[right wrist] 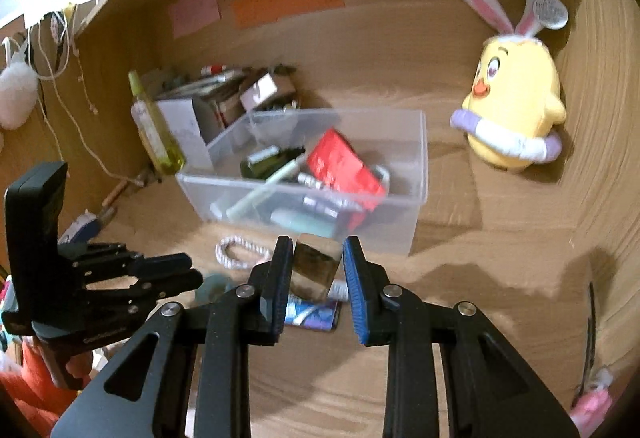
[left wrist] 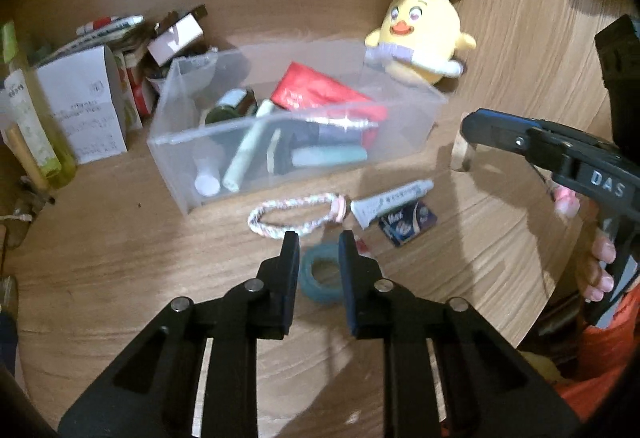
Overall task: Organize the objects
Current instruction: 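Carry the brown block into the box while the left gripper grasps the blue tape roll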
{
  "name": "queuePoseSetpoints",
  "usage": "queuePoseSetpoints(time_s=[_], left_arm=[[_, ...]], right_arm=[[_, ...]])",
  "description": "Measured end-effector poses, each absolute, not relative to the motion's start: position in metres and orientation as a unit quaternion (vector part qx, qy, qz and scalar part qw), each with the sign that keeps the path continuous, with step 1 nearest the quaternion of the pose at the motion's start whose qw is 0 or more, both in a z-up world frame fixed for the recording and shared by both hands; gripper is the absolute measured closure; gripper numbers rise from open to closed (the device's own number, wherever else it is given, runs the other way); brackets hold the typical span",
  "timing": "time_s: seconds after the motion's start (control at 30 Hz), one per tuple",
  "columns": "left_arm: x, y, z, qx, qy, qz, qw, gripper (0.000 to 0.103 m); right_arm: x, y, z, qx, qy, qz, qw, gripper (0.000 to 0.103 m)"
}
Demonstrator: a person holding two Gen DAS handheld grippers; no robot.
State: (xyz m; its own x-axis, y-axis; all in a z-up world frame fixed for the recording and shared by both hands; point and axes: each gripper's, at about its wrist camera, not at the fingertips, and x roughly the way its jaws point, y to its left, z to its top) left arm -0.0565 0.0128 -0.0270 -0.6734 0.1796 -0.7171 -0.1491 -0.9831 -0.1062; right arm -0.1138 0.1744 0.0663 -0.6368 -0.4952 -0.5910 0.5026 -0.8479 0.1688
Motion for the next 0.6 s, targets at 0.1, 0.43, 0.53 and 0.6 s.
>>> queuePoseSetpoints(time_s=[0.1, 0.43, 0.53, 0.6], left_arm=[[-0.058, 0.012, -0.026, -0.401, -0.021, 0.910, 0.105, 0.082], [-0.058, 0.024, -0.050, -0.434, 0.008, 0.895, 0.102, 0.045], [-0.065, 0.024, -0.055, -0.440, 0.002, 0.892, 0.104, 0.049], [-0.069, 0.023, -0.055, -0.442, -0.008, 0.890, 0.108, 0.057]], right_arm=[[-0.119, 0.173, 0.071, 0.319, 0.005, -0.908, 0.272, 0.079], [-0.143, 0.175, 0.081, 0.304, 0.004, -0.918, 0.255, 0.079], [-0.154, 0.172, 0.083, 0.300, 0.004, -0.921, 0.248, 0.079], [-0.163, 0.170, 0.083, 0.301, 0.004, -0.922, 0.244, 0.079]])
